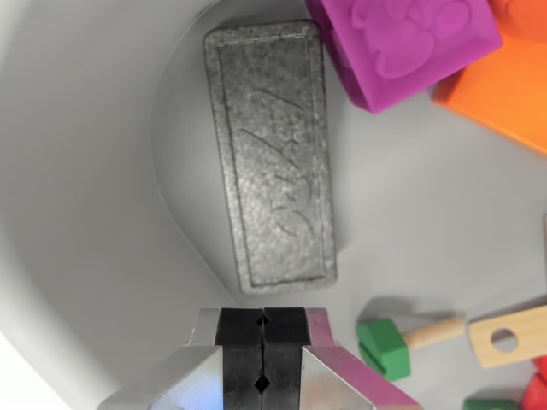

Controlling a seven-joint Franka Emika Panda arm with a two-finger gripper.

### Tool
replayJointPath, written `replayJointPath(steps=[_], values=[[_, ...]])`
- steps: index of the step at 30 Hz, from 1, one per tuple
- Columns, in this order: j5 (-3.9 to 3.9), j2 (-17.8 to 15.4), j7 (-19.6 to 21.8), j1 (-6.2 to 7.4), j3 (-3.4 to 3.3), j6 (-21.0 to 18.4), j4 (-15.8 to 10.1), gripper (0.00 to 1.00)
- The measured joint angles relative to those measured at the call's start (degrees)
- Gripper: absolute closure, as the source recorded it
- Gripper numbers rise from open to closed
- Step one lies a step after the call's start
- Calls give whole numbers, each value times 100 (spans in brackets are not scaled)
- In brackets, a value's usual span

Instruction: Pick an object from the bin

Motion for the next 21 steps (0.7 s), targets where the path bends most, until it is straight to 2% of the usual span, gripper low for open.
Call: replayJointPath(steps=[10, 21], values=[[9, -415, -3, 0, 8, -492, 26, 100], [30, -809, -8, 0, 15, -1099, 185, 100]])
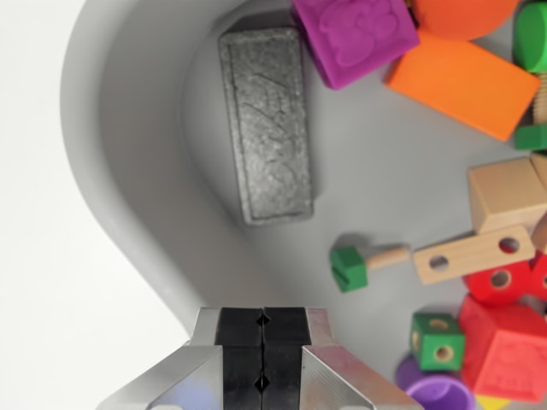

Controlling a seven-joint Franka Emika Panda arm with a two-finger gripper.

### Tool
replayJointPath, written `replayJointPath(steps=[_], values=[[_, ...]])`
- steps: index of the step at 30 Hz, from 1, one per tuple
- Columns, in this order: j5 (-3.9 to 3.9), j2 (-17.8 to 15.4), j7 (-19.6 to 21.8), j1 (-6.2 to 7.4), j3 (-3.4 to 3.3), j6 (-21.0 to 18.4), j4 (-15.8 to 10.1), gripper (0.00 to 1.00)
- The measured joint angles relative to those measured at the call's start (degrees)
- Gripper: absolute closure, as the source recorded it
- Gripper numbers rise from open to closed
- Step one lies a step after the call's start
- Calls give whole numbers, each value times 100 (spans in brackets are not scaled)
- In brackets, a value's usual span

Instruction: Pick an object from the bin

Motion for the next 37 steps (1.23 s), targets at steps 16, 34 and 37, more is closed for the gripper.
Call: replayJointPath(steps=[16, 34, 37], values=[[12, -392, -3, 5, 4, -794, 337, 100], [17, -515, -4, 7, 6, -1156, 547, 100], [17, -513, -4, 7, 6, -1156, 547, 100]])
